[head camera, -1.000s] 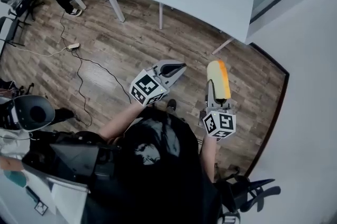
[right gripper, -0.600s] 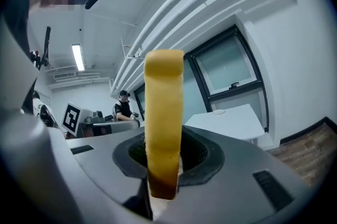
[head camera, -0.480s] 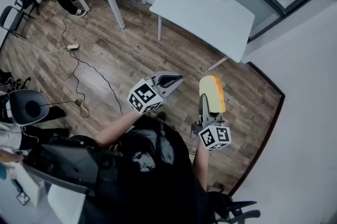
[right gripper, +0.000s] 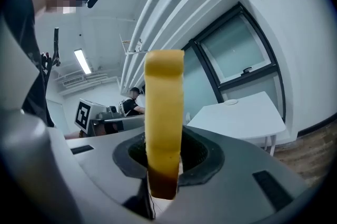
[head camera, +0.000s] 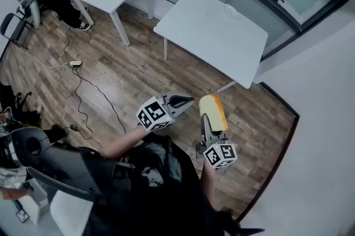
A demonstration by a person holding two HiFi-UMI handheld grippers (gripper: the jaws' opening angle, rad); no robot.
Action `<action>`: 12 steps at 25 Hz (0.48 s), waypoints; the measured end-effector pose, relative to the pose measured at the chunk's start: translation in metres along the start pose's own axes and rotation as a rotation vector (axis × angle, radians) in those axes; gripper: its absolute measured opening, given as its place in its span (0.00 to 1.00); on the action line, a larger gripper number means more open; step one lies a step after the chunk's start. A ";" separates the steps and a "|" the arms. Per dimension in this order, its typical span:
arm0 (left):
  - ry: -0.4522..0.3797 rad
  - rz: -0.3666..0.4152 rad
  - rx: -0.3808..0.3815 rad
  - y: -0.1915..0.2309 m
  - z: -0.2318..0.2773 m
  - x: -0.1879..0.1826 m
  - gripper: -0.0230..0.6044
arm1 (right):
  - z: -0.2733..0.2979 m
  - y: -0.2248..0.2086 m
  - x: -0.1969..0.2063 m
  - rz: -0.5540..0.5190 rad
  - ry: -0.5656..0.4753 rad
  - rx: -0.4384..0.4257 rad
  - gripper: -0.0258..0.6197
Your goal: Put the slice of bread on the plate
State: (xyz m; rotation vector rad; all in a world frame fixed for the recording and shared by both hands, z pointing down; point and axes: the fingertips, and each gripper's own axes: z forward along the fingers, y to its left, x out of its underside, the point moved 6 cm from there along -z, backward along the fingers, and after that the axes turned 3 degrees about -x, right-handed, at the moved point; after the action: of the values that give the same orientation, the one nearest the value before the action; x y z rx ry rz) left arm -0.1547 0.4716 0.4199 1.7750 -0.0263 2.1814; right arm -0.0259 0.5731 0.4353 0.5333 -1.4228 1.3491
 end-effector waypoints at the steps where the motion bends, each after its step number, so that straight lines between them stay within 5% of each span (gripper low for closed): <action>1: -0.002 0.004 0.005 0.012 0.005 -0.005 0.03 | 0.012 -0.004 -0.006 -0.005 0.003 0.006 0.18; 12: 0.012 -0.040 -0.031 0.137 0.032 -0.028 0.03 | 0.131 -0.019 -0.049 -0.054 -0.009 -0.024 0.18</action>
State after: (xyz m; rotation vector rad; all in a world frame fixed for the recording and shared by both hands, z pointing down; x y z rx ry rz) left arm -0.1555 0.3281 0.4269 1.7317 -0.0214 2.1520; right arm -0.0423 0.4330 0.4259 0.5593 -1.4204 1.2871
